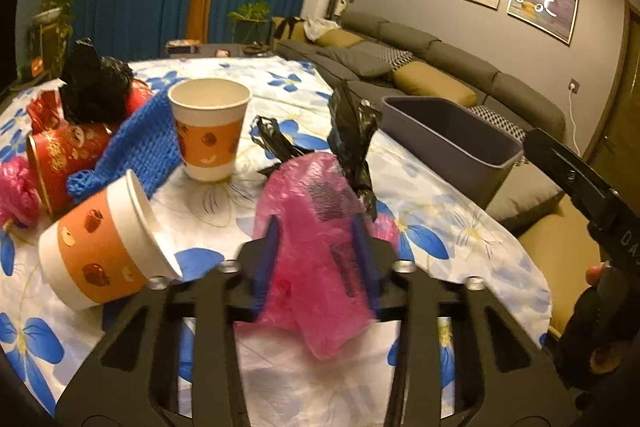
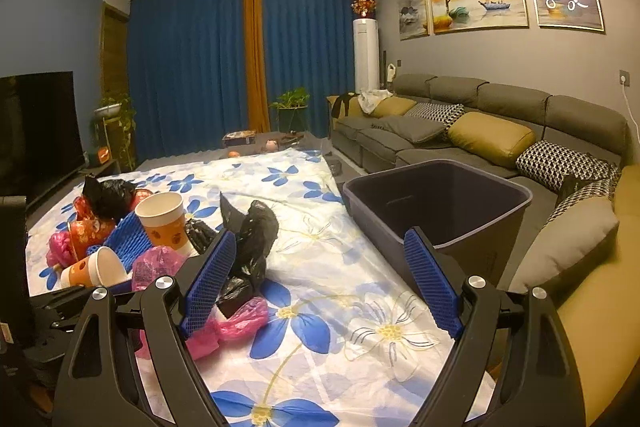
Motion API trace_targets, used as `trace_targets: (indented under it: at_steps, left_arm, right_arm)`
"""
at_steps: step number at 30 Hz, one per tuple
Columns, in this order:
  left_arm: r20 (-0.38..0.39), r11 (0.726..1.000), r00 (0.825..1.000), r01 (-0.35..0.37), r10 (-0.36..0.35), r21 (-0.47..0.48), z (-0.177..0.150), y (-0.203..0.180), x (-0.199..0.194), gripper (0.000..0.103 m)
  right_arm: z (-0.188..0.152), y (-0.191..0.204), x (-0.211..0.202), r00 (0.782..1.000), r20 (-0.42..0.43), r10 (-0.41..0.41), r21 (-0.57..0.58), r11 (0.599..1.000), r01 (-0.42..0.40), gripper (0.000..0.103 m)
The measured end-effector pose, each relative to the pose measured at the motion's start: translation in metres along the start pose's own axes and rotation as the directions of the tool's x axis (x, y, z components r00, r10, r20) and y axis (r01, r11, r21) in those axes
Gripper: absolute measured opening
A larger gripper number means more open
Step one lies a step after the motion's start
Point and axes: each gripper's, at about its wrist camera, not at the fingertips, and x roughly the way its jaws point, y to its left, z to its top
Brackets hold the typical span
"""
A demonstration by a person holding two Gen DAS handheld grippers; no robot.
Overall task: Collect trash
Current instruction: 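Grasp the pink plastic bag with the left gripper while the right gripper approaches the black bag, then grasp the black plastic bag with the right gripper while the left gripper holds the pink bag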
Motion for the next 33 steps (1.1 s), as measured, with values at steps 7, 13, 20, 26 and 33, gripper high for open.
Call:
trace_targets:
  at_steps: [7,13,20,26,33]
  left_arm:
    - [0.025,1.000,1.000,0.016,-0.016,0.006,0.000,-0.001,-0.012,0.003]
    - [0.128,1.000,0.992,-0.013,0.015,-0.011,0.017,0.010,-0.052,0.003]
    - [0.260,0.994,0.962,-0.063,0.085,-0.092,0.031,0.037,-0.099,0.003]
    - [0.287,0.986,0.947,-0.112,0.144,-0.127,0.034,0.057,-0.115,0.003]
    - [0.272,0.982,0.949,-0.120,0.157,-0.148,0.030,0.070,-0.114,0.003]
  right_arm:
    - [-0.003,0.009,0.013,0.999,-0.037,0.031,-0.004,1.000,-0.031,0.084]
    - [-0.003,0.018,0.026,0.998,-0.056,0.043,-0.017,0.999,-0.044,0.084]
    - [-0.001,0.039,0.056,0.991,-0.101,0.083,-0.047,0.995,-0.088,0.084]
    - [0.003,0.058,0.089,0.983,-0.160,0.088,-0.054,0.994,-0.098,0.072]
    - [0.004,0.065,0.121,0.972,-0.226,0.071,-0.031,0.996,-0.080,0.058]
